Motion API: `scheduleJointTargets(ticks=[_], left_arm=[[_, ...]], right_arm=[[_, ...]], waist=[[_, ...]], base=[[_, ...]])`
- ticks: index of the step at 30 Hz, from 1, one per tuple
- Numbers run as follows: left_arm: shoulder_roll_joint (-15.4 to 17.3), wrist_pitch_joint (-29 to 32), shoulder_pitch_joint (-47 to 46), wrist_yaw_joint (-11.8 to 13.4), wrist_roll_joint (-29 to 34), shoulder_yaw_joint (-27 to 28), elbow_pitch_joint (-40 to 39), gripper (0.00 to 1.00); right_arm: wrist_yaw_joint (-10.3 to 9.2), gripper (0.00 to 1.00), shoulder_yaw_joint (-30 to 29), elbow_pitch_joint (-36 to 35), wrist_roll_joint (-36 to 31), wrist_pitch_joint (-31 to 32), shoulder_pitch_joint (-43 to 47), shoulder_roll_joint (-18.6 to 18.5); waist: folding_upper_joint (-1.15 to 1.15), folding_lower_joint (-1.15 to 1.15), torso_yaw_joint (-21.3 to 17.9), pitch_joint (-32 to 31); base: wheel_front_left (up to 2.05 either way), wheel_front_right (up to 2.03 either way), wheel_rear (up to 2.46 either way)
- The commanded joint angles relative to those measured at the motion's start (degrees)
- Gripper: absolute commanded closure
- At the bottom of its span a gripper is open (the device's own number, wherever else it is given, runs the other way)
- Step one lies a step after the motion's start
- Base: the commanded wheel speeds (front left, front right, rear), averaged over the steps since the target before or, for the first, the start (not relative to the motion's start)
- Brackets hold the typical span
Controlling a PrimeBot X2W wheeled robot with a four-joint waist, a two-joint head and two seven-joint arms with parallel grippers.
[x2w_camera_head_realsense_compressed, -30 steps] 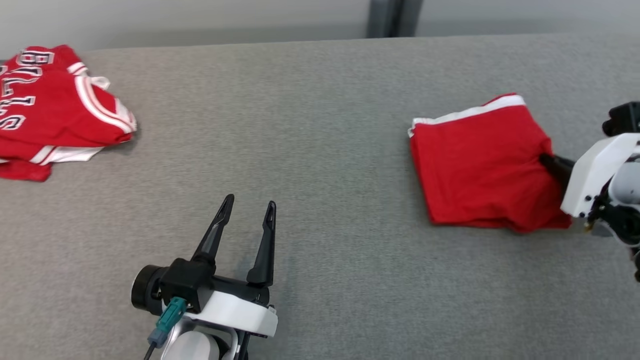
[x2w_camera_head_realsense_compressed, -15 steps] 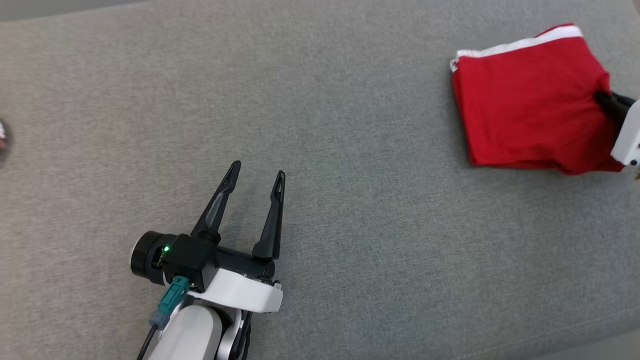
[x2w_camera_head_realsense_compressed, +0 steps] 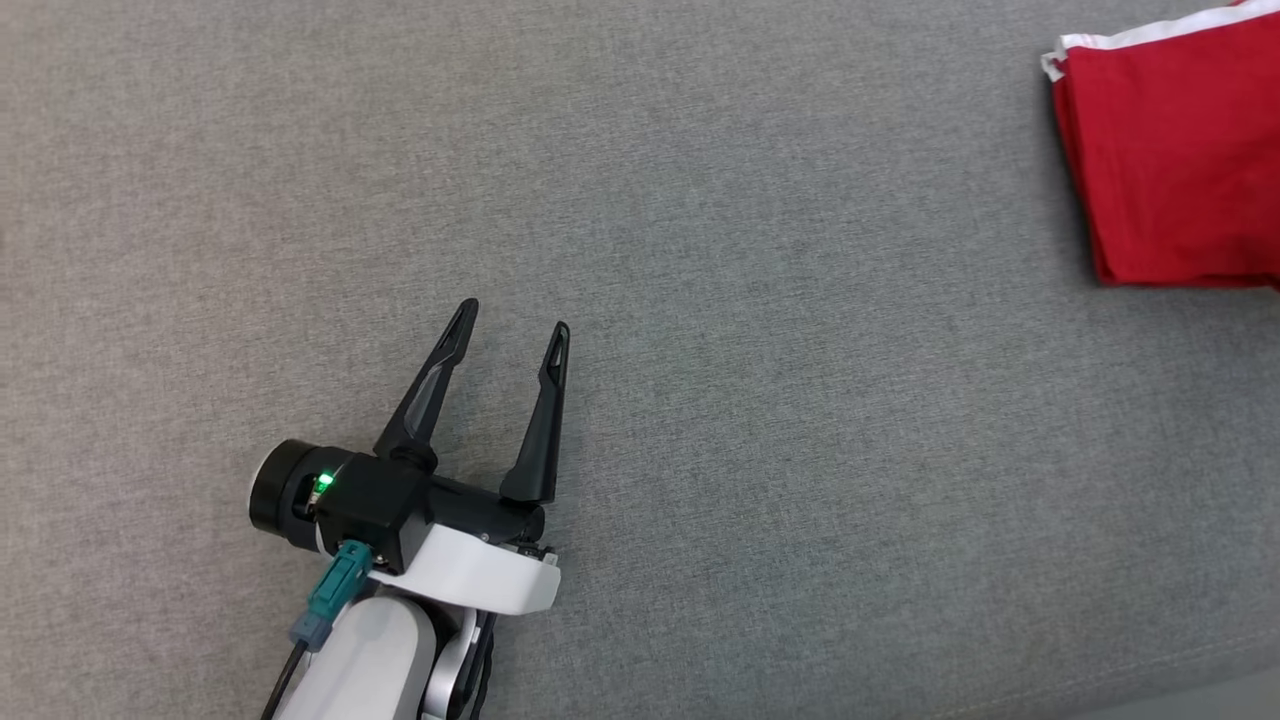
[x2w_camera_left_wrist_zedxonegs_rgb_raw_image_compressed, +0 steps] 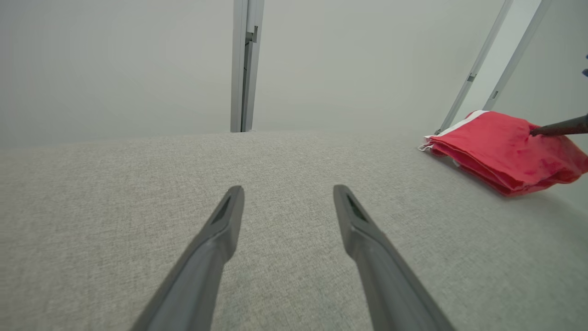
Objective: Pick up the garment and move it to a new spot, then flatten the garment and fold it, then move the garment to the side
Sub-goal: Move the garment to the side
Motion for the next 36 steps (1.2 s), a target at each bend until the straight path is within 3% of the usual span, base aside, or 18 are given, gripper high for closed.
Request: scheduleJointTargets(ticks=[1,3,5,6,7,19,31,36], left_arm=[[0.3,0.0,-0.2,0.3,0.4,0.2,-0.4,0.0],[0.5,0.1,-0.2,0.4,0.4,0.1,-0.7,0.0],[0.6,0.1,-0.2,0.5,0.4,0.0,-0.9,0.0],[0.6,0.2,-0.2,0.6,0.4,0.0,-1.0,0.0],[0.7,0.2,-0.2,0.6,0.4,-0.1,-1.1,0.0],[1.1,0.6,0.1,1.1,-0.3,-0.1,-0.8,0.0],[1.9,-0.5,0.4,2.6,-1.2,3.0,1.9,0.0],[2.1,-0.9,2.1,3.5,-1.4,5.4,3.8,0.0]], right_arm=[[-0.01,1.0,0.0,0.9,-0.8,-0.9,-0.7,-0.3],[-0.01,1.0,0.3,2.9,-2.9,-2.5,-1.3,-0.3],[-0.01,0.63,0.7,4.7,-5.2,-4.8,-1.9,-0.3],[-0.01,0.37,0.6,5.7,-6.1,-5.6,-2.1,0.0],[-0.01,0.0,0.6,6.4,-6.6,-6.5,-2.2,0.6],[-0.01,0.0,1.5,8.6,-7.6,-12.6,-2.9,4.6],[-0.01,0.0,5.1,1.0,-3.8,-20.8,2.6,6.3],[-0.01,0.0,3.6,-3.2,-1.2,-26.2,8.3,7.6]], waist=[[0.0,0.0,0.4,0.2],[0.0,0.0,0.8,0.3],[0.0,0.0,1.0,0.5],[0.0,0.0,1.1,0.5],[0.0,0.0,1.2,0.5],[0.0,0.0,0.9,-1.7],[0.0,0.0,2.1,-9.4],[0.0,0.0,3.4,-14.2]], base=[[0.0,0.0,0.0],[0.0,0.0,0.0],[0.0,0.0,0.0],[0.0,0.0,0.0],[0.0,0.0,0.0],[0.0,0.0,0.0],[0.0,0.0,0.0],[0.0,0.0,0.0]])
